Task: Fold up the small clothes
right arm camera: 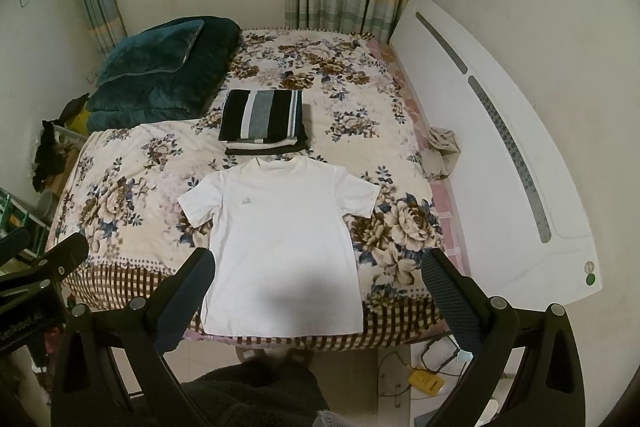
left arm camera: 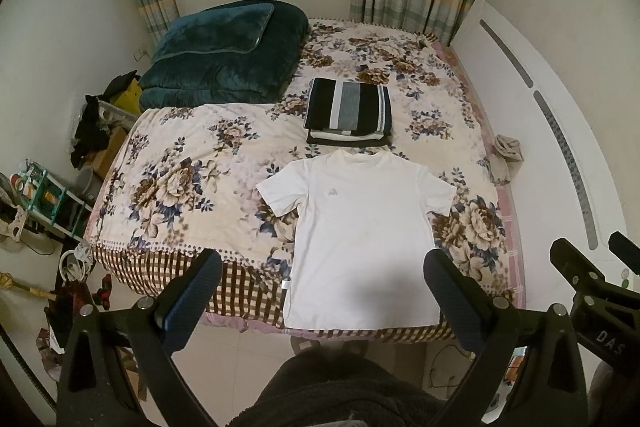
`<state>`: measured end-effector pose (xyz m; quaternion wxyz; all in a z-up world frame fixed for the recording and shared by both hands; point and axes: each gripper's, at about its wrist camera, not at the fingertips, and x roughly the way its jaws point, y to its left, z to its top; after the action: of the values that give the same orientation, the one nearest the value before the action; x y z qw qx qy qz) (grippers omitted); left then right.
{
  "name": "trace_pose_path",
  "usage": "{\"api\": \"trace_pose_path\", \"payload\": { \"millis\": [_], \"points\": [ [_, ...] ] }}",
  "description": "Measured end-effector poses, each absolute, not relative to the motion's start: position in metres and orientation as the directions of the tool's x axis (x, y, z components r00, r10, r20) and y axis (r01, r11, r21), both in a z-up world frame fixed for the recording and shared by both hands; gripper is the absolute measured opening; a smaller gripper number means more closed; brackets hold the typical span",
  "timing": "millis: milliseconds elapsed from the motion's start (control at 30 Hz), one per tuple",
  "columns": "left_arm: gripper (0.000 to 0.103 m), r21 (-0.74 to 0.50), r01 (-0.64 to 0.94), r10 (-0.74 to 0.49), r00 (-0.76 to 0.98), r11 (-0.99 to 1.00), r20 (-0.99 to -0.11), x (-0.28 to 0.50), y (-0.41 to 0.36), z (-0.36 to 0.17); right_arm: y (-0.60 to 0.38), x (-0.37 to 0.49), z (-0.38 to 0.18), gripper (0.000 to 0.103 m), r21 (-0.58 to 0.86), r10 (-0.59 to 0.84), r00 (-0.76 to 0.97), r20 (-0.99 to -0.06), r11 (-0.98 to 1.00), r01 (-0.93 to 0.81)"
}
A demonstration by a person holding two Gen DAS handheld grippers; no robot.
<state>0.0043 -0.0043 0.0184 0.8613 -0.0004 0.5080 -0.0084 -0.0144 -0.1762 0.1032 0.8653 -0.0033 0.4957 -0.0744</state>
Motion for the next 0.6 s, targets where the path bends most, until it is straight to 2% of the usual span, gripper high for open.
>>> {"api": "trace_pose_path", "payload": {
  "millis": [600],
  "points": [
    [0.103, -0.018, 0.011, -0.021, 0.489, 1.0, -0.872, 0.0025, -0.0048, 0.0218, -0.172, -0.0151, 0.1078, 0.103, -0.08, -0.13, 0.505, -0.853, 0.99, 0.121]
  ]
}}
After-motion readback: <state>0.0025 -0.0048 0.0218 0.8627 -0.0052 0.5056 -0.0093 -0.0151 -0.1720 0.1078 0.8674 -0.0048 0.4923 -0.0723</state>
